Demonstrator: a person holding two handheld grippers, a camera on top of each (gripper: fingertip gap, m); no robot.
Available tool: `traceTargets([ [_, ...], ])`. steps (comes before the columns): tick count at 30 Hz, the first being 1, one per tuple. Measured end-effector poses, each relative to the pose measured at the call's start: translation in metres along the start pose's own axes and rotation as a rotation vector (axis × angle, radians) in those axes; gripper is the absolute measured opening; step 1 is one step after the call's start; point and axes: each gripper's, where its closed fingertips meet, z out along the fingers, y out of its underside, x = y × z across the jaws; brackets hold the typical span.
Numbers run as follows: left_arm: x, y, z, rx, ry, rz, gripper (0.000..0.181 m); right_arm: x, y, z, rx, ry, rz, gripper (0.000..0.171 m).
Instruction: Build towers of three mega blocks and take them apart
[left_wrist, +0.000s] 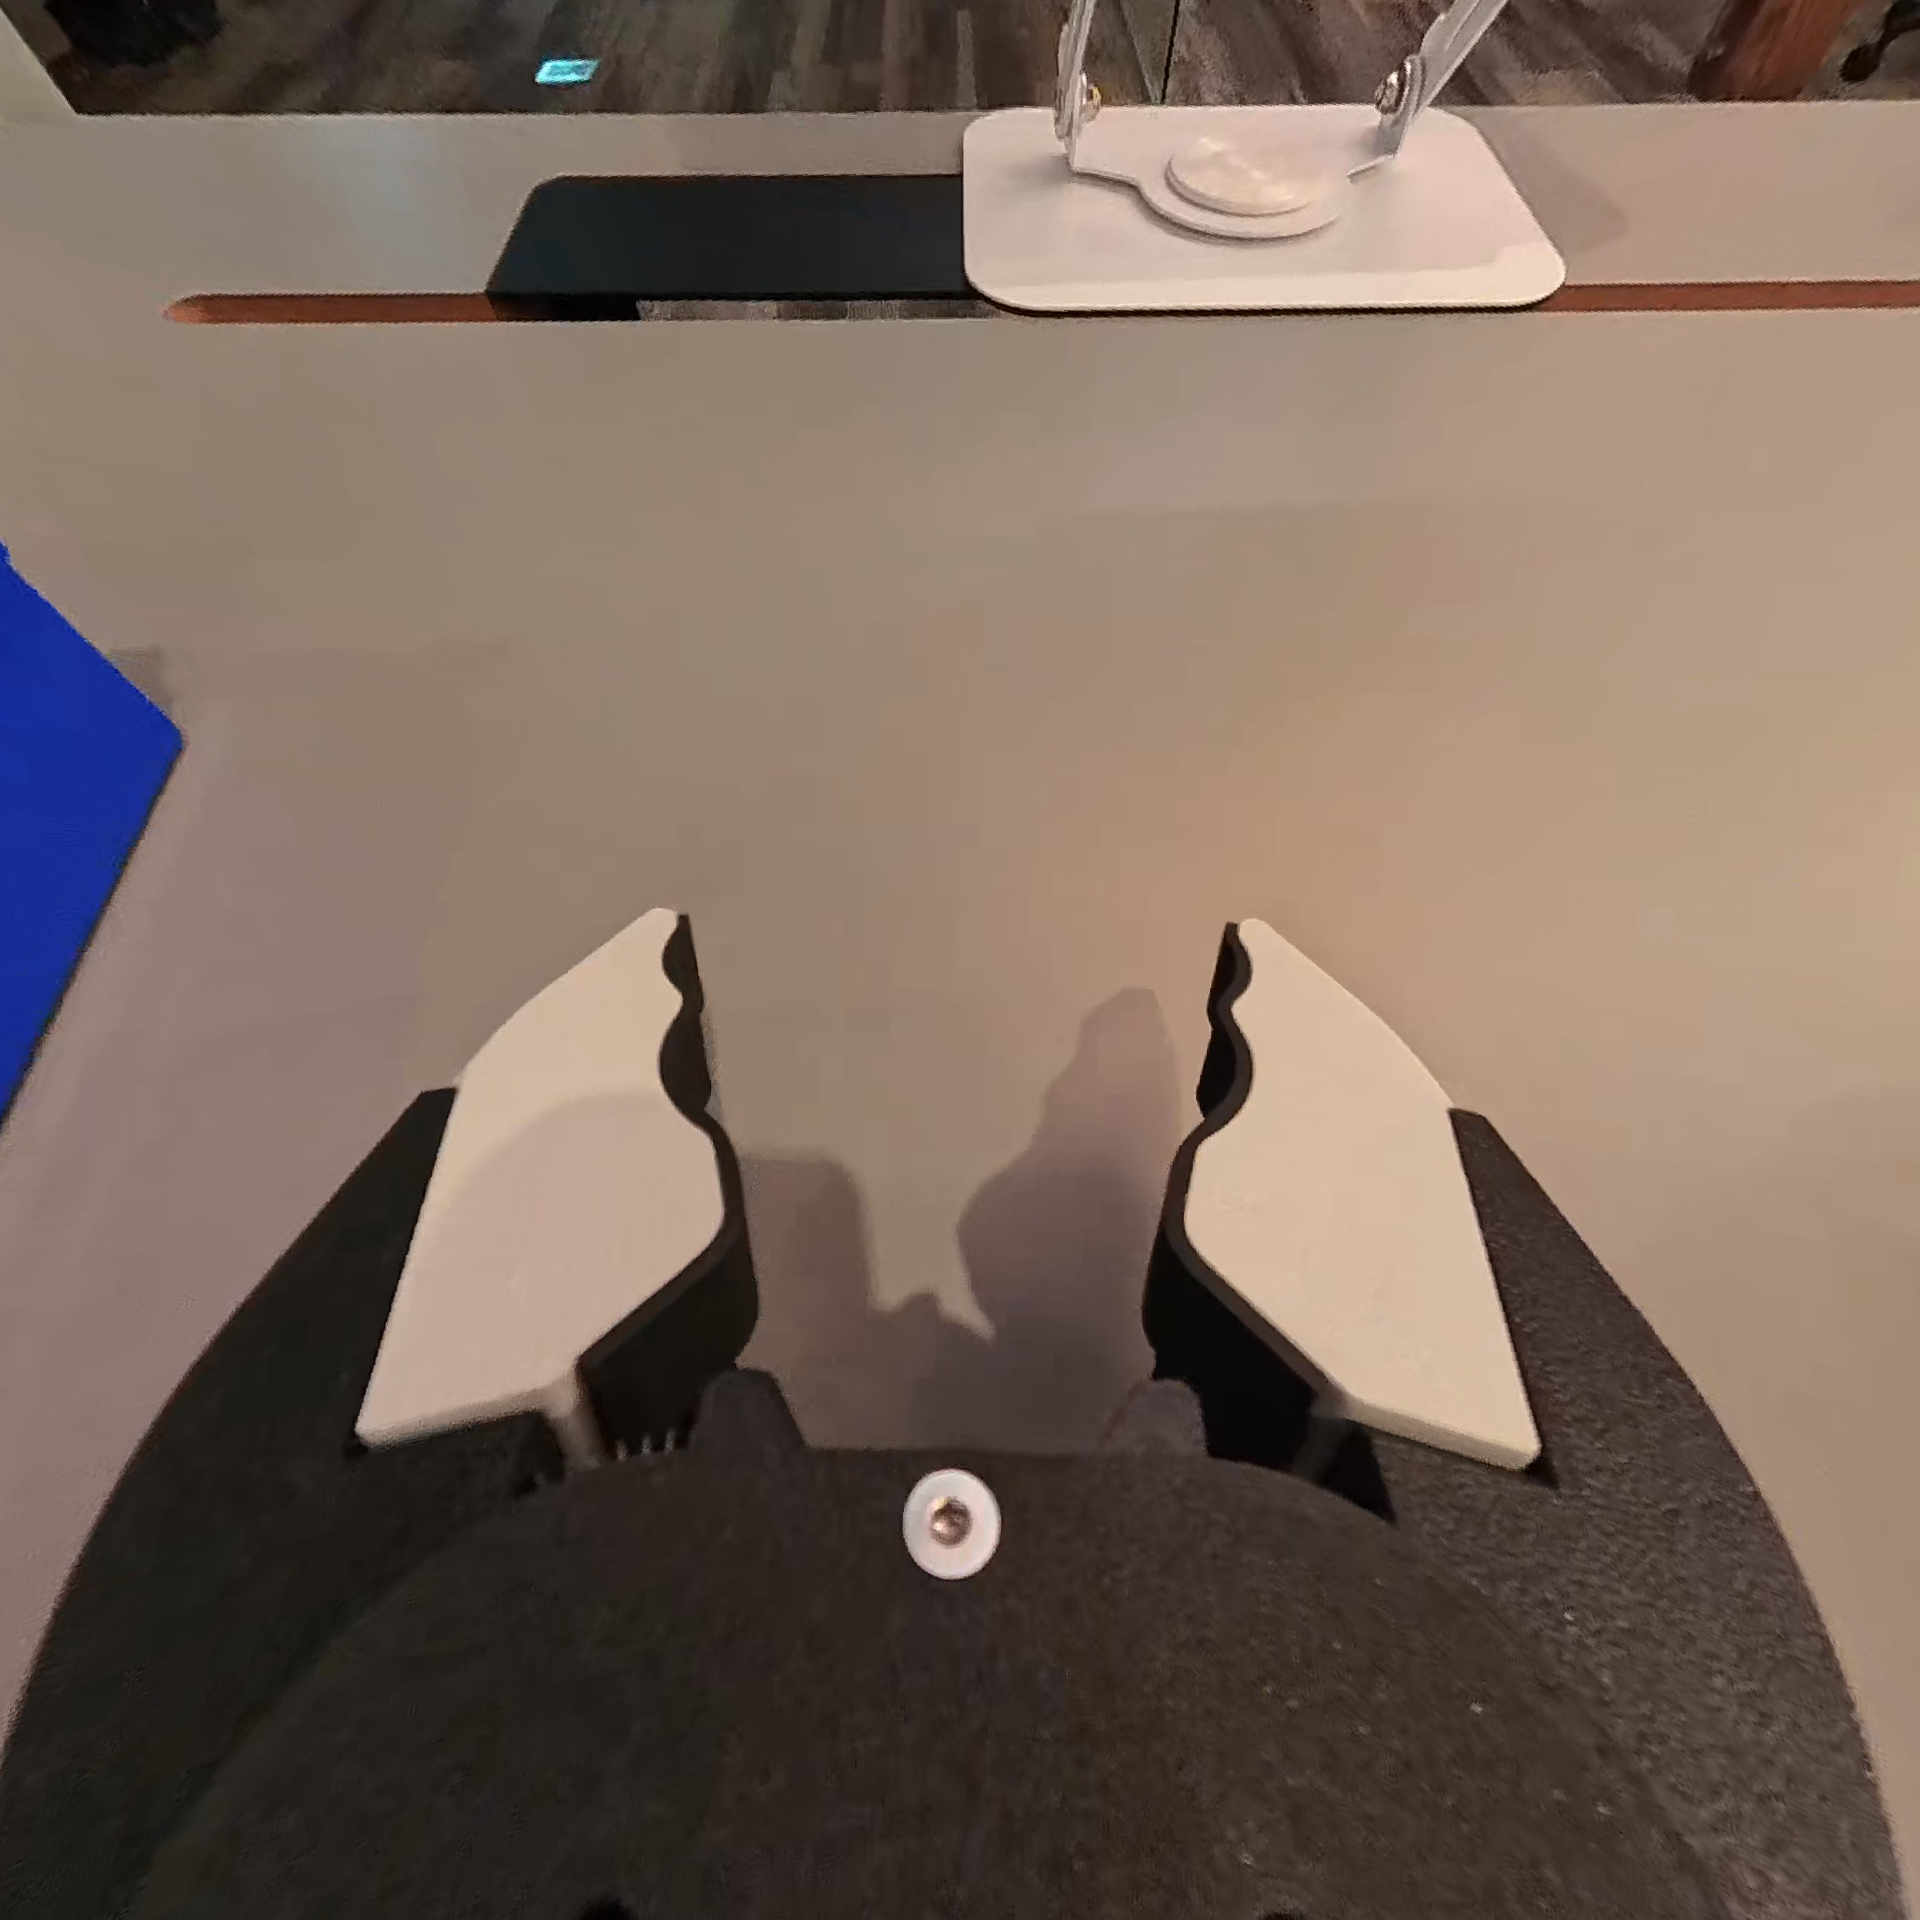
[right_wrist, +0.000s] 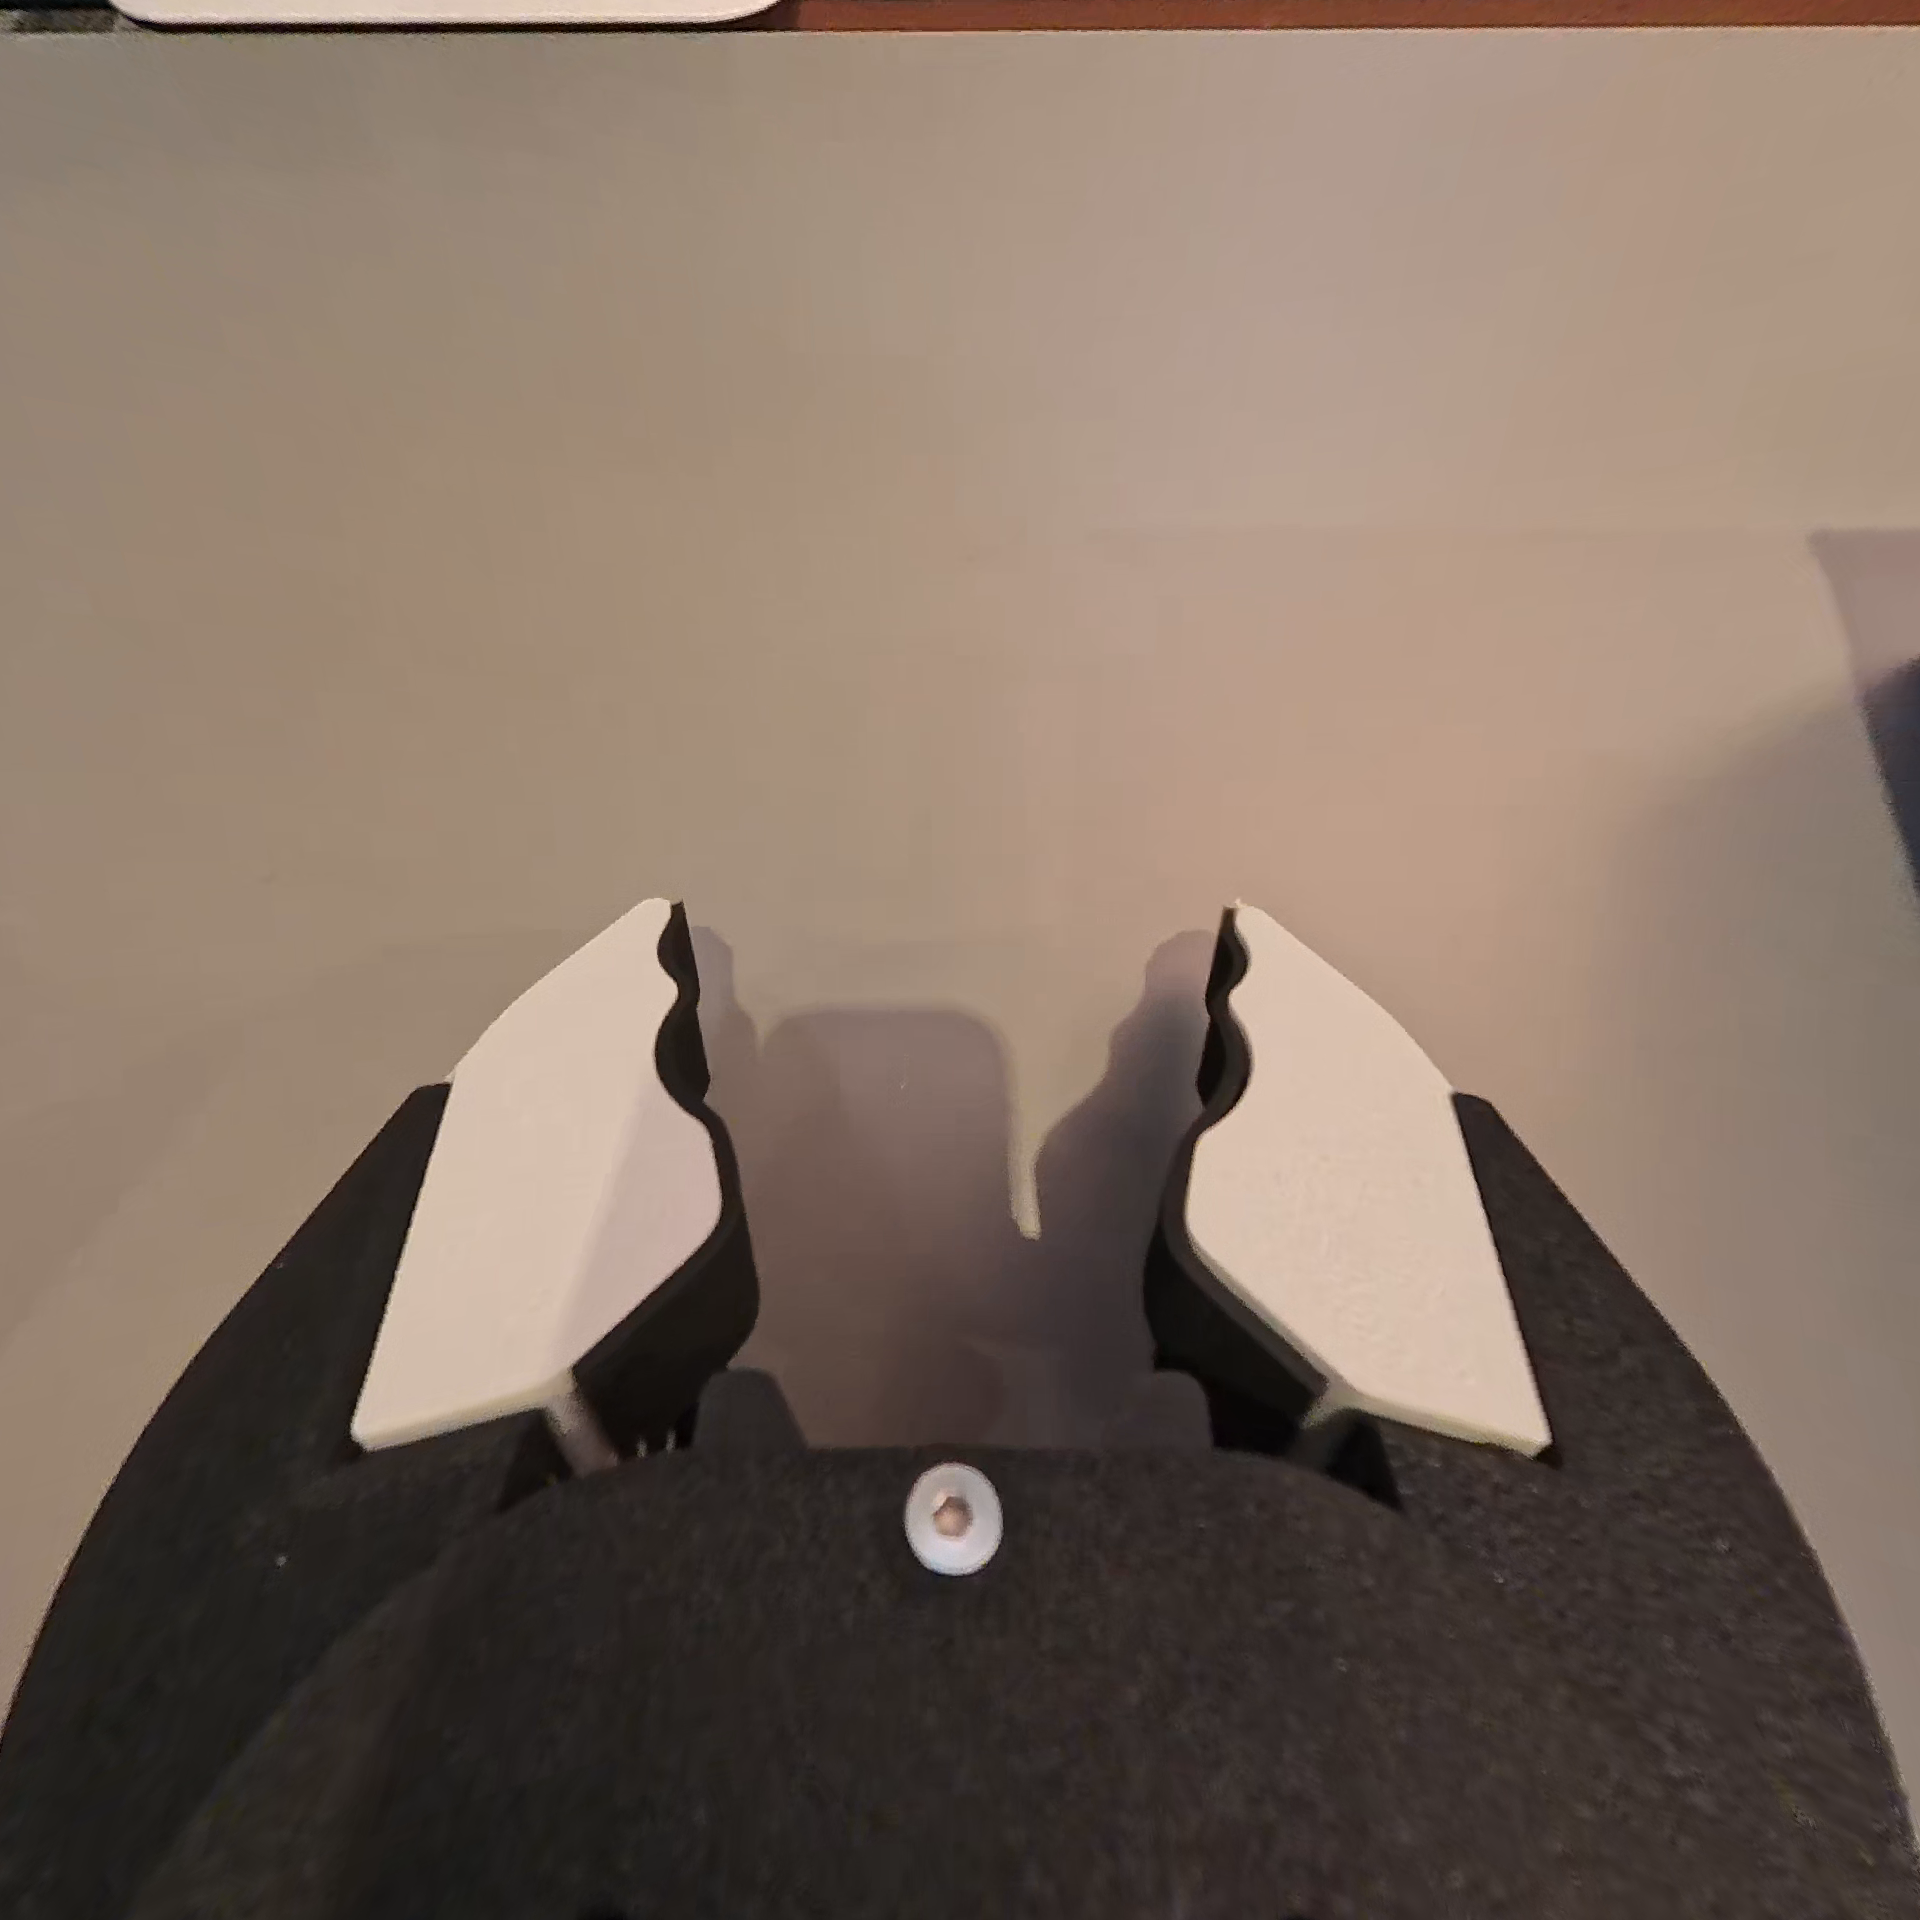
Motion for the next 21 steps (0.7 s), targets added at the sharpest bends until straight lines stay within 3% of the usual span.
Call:
traceTargets([
  [3, -0.004, 0.004, 0.005, -0.029, -0.036, -0.001, 0.106, 0.002, 0.000, 0.004, -0.016, 0.015, -0.010, 0.098],
  [21, -0.015, 0.014, 0.016, -0.117, -0.056, -0.013, 0.135, 0.007, -0.005, 0.025, -0.085, 0.106, -0.016, 0.142],
])
